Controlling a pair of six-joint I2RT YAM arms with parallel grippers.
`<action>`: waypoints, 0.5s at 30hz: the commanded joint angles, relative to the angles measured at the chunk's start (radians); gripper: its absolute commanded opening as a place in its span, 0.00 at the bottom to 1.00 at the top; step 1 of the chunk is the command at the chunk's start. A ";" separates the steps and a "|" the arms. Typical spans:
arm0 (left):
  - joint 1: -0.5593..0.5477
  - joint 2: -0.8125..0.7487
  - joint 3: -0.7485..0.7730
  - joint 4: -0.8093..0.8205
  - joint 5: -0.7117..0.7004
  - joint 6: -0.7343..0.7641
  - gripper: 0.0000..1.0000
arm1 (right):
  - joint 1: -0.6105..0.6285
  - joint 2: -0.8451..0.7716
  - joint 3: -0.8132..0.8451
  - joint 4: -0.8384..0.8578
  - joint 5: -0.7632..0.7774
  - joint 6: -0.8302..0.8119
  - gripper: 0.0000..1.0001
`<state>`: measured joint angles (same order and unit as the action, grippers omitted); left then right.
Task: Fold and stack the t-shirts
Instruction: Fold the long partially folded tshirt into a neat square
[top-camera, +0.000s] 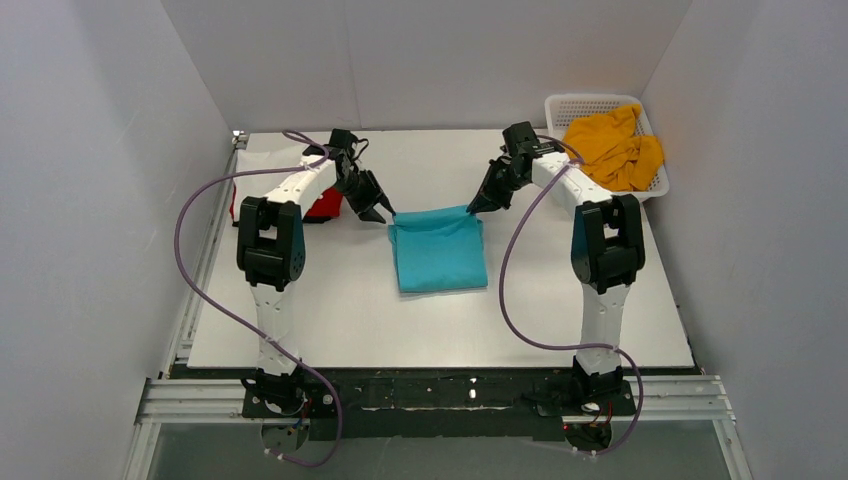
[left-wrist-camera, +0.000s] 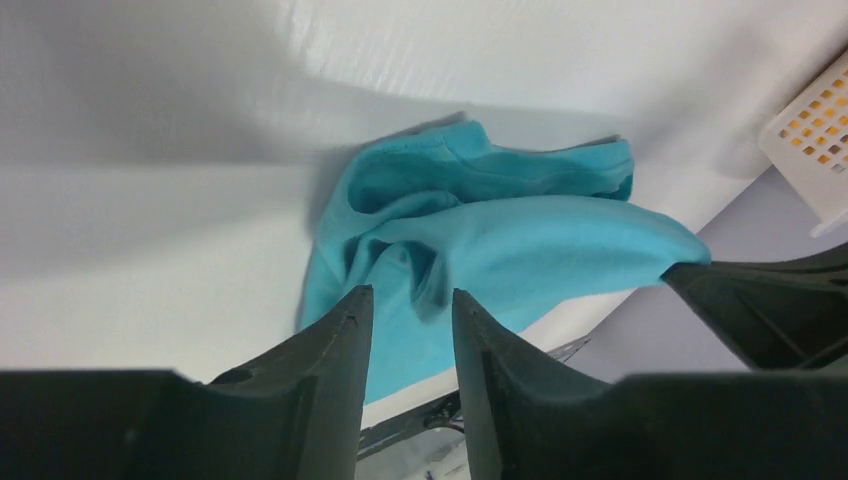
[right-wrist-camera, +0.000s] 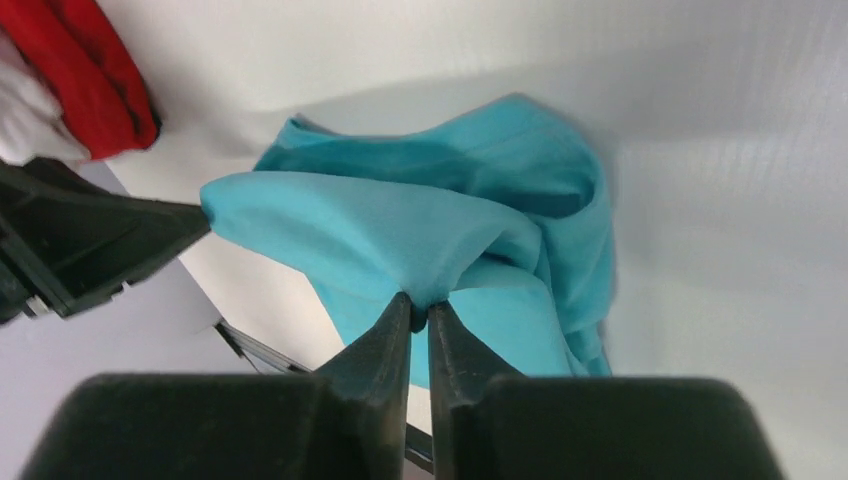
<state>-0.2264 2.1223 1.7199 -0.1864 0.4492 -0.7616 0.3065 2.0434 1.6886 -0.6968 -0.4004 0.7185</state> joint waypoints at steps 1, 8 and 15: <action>0.018 0.022 0.075 -0.134 -0.017 0.015 0.46 | -0.016 0.047 0.090 0.053 0.052 0.017 0.24; 0.019 -0.036 0.117 -0.205 -0.069 0.061 0.98 | -0.020 0.080 0.300 -0.078 0.172 -0.029 0.79; 0.001 -0.187 -0.102 -0.122 -0.009 0.068 0.98 | -0.011 -0.168 -0.043 0.095 0.110 -0.080 0.84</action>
<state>-0.2119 2.0727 1.7458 -0.2485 0.3916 -0.7139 0.2897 2.0567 1.8481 -0.6991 -0.2691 0.6750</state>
